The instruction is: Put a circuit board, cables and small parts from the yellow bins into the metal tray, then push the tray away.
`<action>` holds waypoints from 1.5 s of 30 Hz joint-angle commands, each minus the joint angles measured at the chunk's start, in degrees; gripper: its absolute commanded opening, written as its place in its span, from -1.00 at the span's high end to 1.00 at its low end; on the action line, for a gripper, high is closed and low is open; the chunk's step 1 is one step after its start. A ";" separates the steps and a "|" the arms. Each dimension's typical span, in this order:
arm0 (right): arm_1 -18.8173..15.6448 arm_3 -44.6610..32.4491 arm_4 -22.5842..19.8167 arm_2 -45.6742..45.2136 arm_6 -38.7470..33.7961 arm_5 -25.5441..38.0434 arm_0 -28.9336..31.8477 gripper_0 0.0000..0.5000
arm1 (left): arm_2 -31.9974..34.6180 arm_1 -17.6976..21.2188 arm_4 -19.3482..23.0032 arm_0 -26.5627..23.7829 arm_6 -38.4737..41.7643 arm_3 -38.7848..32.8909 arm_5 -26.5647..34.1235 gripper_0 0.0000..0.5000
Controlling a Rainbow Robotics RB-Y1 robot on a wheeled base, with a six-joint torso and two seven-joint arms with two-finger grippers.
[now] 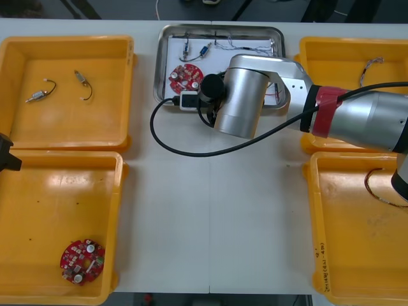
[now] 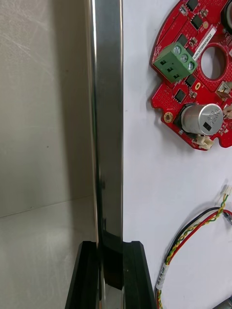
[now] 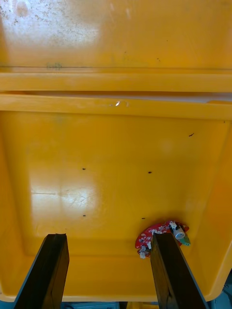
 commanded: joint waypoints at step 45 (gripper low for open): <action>-0.82 -23.96 -3.90 -21.52 1.81 36.60 3.34 -1.00 | 1.87 2.56 -0.14 0.96 0.67 -1.61 0.36 -1.00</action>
